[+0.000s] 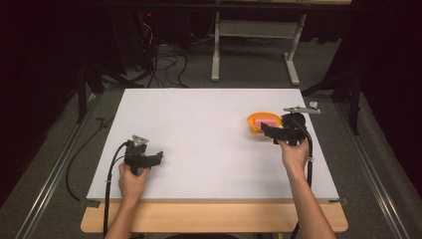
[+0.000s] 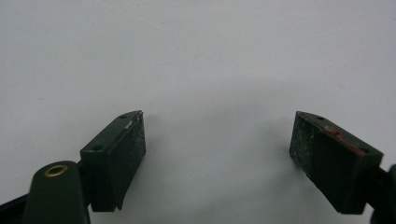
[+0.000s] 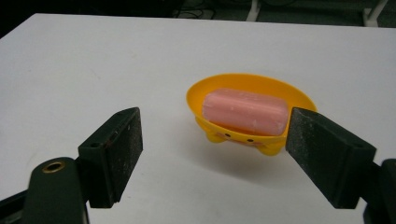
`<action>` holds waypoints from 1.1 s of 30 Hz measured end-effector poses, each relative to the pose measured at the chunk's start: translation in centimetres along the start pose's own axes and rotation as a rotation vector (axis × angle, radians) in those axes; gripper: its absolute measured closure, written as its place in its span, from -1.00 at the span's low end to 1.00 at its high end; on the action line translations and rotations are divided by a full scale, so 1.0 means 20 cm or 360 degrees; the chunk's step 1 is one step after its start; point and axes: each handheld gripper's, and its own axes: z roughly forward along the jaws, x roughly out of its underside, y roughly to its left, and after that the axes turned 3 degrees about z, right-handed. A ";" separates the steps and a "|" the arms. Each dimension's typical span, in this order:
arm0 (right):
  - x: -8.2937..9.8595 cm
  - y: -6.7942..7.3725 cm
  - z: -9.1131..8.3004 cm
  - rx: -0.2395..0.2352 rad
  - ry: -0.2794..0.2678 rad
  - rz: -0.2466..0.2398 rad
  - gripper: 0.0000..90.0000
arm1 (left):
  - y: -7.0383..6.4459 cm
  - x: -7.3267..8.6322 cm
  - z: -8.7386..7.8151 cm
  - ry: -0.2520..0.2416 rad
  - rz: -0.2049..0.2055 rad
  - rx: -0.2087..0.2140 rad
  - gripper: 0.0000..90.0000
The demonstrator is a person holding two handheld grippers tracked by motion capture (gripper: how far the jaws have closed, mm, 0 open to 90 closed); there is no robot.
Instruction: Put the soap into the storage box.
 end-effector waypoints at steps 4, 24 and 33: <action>0.04 0.01 -0.02 -0.0018 -0.0013 -0.0014 -0.57 | 0.00 0.00 0.00 0.0000 0.0000 0.0000 -0.58; 0.26 0.04 -0.04 -0.0099 -0.0042 -0.0030 -0.57 | 0.00 0.00 0.00 0.0000 0.0000 -0.0001 -0.58; 0.34 0.05 0.00 -0.0122 -0.0013 -0.0015 -0.57 | 0.00 0.00 0.00 0.0000 0.0001 -0.0001 -0.58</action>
